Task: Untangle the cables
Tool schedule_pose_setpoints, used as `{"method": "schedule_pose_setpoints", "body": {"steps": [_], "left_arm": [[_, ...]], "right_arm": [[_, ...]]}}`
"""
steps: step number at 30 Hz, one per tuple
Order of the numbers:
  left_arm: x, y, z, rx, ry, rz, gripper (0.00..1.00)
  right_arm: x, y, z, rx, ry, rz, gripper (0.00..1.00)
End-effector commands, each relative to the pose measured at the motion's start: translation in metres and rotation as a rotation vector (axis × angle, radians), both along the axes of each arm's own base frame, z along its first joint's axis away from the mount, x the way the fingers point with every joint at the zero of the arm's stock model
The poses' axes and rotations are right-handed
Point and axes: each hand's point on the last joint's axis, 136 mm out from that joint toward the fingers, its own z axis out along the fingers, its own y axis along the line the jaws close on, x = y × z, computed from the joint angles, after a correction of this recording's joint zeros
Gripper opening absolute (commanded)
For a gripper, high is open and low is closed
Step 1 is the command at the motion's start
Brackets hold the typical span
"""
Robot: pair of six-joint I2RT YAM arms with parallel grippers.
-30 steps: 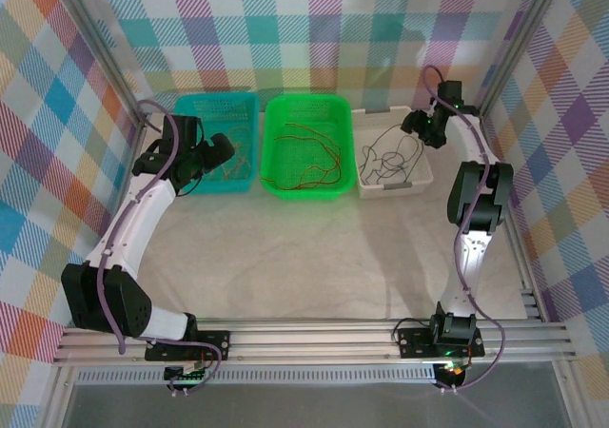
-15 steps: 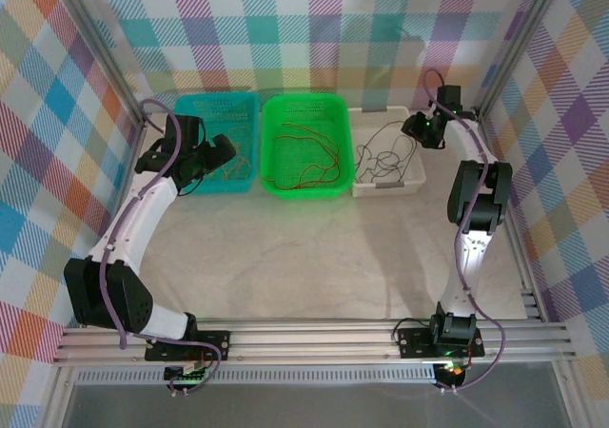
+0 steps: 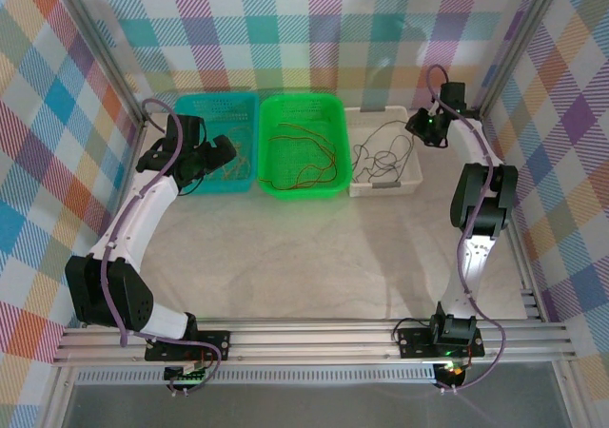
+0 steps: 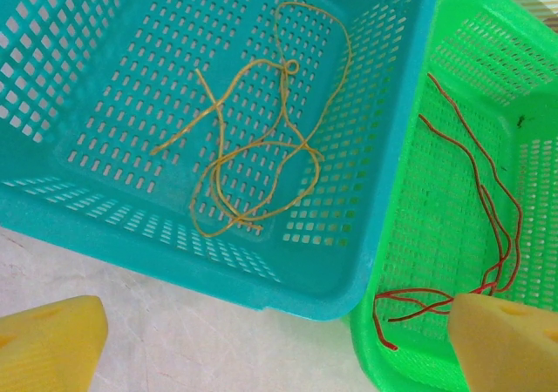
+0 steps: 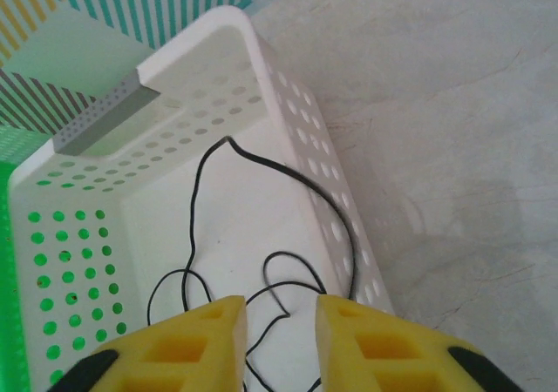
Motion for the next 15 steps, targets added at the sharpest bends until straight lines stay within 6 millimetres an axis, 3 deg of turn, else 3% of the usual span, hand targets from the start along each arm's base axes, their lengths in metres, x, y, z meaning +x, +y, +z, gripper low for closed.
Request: {"method": "schedule_pose_setpoints", "body": {"steps": [1, 5, 10, 15], "left_arm": [[0.005, 0.002, 0.011, -0.009, -0.025, -0.006, 1.00], [0.006, 0.002, 0.011, -0.009, -0.024, -0.007, 1.00], [0.005, 0.002, 0.011, -0.008, -0.023, -0.009, 1.00], [0.006, 0.002, 0.011, -0.007, -0.024, -0.010, 1.00]], "right_arm": [[-0.004, 0.000, 0.015, -0.043, -0.010, 0.025, 0.32], [-0.004, 0.002, 0.006, -0.033, -0.006, 0.039, 0.25], [-0.008, -0.009, -0.003, -0.079, 0.037, -0.013, 0.38], [-0.008, -0.012, -0.009, -0.094, 0.057, -0.017, 0.34]]}}
